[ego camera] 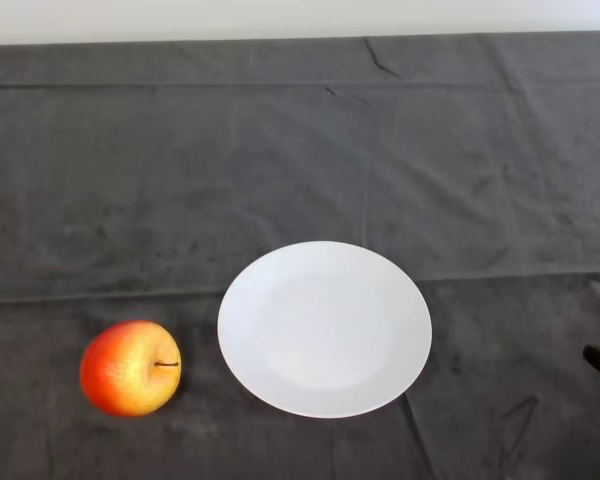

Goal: Move the apple to the plate

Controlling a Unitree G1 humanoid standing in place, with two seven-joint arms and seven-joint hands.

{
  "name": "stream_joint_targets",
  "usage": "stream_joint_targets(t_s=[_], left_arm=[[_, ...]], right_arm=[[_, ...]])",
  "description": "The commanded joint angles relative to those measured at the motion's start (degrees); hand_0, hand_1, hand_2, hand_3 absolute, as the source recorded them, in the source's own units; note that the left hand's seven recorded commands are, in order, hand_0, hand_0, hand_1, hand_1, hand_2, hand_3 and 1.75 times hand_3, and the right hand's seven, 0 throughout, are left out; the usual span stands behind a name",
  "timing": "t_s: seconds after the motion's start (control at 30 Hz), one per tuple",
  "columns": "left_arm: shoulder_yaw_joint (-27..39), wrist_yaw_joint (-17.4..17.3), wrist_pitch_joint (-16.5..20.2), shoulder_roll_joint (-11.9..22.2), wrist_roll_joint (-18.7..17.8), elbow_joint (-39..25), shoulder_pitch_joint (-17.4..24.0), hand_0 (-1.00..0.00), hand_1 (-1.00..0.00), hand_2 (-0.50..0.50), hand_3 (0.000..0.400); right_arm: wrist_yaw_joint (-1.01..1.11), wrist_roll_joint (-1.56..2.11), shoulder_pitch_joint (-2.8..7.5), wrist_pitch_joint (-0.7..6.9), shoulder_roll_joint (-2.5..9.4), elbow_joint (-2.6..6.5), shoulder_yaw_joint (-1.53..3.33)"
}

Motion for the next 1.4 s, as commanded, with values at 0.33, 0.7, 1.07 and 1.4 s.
stream_joint_targets(t_s=[0.33, 0.7, 1.07, 1.4], left_arm=[[-4.8, -2.4, -1.1, 2.8, 2.0, 3.1, -2.2, 0.0, 0.0, 0.0, 0.0], [-8.0, -1.5, -5.1, 4.0, 5.6, 3.2, -5.0, 0.0, 0.0, 0.0, 0.0], [-10.4, -4.2, -9.2, 8.3, 8.1, 3.0, -6.4, 0.0, 0.0, 0.0, 0.0], [-9.8, -6.5, -9.2, 11.0, 7.3, -5.0, -3.4, 0.0, 0.0, 0.0, 0.0]], right_arm=[[-0.15, 2.2, 1.49, 1.28, 0.72, 1.9, 0.59], [-0.19, 2.25, 1.49, 1.24, 0.68, 1.91, 0.65], [-0.24, 2.34, 1.48, 1.19, 0.61, 1.93, 0.75], [-0.28, 2.39, 1.48, 1.15, 0.58, 1.95, 0.81]])
